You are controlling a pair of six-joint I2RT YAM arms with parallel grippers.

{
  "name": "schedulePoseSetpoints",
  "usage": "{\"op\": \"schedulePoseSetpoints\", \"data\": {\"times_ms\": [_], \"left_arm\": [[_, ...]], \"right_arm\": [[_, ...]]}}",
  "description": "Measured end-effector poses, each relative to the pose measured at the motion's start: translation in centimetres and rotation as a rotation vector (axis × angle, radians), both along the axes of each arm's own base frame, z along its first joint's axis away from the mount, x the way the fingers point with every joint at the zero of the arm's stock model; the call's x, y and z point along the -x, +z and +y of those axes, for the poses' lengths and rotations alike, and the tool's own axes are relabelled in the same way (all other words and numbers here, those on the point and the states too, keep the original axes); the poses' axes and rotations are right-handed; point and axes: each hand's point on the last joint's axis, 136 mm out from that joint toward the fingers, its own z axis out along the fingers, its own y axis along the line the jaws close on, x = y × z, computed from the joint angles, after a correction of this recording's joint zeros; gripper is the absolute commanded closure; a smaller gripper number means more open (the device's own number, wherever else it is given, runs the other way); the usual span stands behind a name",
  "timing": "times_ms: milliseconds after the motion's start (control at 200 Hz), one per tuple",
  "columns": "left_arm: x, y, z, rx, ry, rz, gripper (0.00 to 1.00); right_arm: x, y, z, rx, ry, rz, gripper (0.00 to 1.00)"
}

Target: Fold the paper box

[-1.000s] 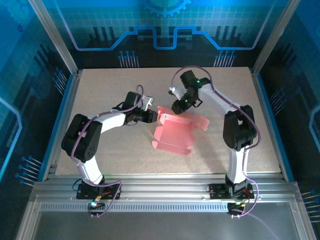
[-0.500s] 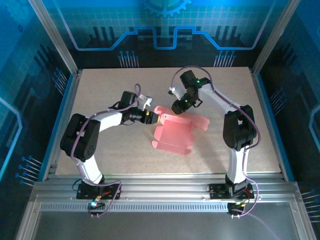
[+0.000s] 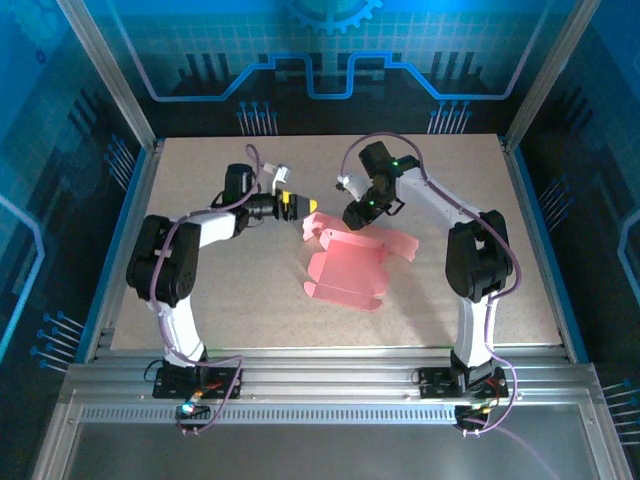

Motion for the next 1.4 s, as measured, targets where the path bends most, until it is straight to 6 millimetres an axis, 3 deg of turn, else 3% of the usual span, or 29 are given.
{"op": "schedulePoseSetpoints", "data": {"times_ms": [175,415,585,955,1401], "left_arm": [[-0.4,0.9,-2.3,0.021,-0.103,-0.005,0.01],[2.2,0.4,-4.8,0.026,-0.233,0.045,0.01],[3.0,0.0,-4.7,0.027,-0.257,0.066,0.01],[5.2,-3.3,-4.0,-0.01,-0.243,0.164,0.04],[6.7,-3.2,-3.1,-0.123,-0.084,0.101,0.03]], "right_arm": [[-0.2,0.1,0.1,0.001,0.002,-0.002,0.61],[-0.3,0.0,0.1,0.005,0.0,-0.005,0.61],[-0.3,0.0,0.1,0.005,0.0,-0.004,0.61],[-0.4,0.0,0.1,0.004,-0.003,-0.004,0.63],[-0.2,0.0,0.3,0.003,-0.011,0.003,0.62]]}}
